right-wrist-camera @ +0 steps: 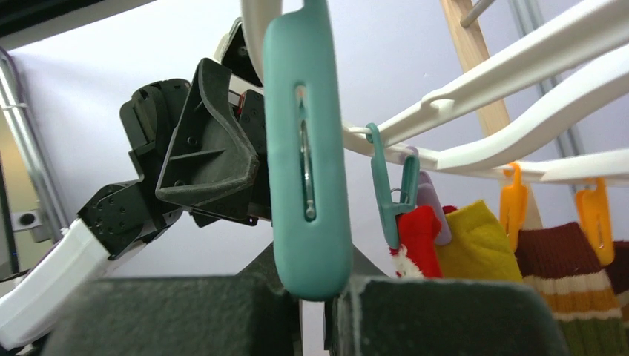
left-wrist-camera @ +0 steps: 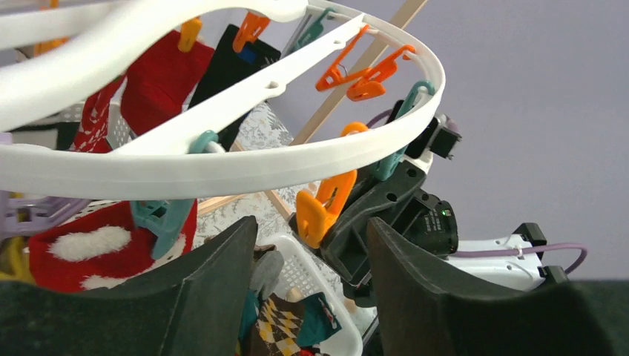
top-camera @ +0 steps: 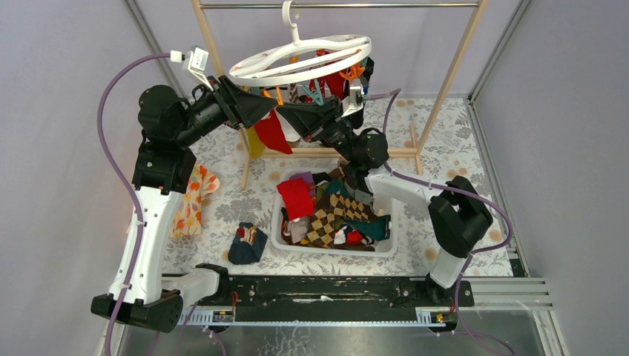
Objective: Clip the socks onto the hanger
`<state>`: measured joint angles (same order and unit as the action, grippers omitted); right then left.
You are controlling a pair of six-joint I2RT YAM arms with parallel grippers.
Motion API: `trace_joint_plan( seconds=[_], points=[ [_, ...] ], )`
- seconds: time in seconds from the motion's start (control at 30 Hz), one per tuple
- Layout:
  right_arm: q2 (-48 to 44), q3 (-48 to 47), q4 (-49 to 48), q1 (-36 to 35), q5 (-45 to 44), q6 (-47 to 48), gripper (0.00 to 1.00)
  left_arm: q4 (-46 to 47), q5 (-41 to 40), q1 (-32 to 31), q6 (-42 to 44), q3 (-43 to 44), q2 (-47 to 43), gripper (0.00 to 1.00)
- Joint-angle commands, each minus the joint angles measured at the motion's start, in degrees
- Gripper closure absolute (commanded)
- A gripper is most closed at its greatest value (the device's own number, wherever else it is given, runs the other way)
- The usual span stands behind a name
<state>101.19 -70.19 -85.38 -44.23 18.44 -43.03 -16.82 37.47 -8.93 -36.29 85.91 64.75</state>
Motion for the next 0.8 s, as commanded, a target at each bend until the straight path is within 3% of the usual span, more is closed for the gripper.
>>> trace_joint_plan(
  seconds=[0.0,0.57,0.77],
  points=[
    [-4.9,-0.1,3.1,-1.9,-4.3,8.5,1.0,1.9,-3.2,0.3,-1.1,1.1,-1.5,0.35],
    [-5.5,-1.5,10.6,-4.6,-6.0,14.9,1.0,5.4,-1.1,0.3,-4.2,2.0,1.0,0.37],
    [-5.6,-2.2,13.3,-5.4,-6.3,17.0,1.0,6.3,-4.6,0.3,-4.2,2.7,2.9,0.52]
  ],
)
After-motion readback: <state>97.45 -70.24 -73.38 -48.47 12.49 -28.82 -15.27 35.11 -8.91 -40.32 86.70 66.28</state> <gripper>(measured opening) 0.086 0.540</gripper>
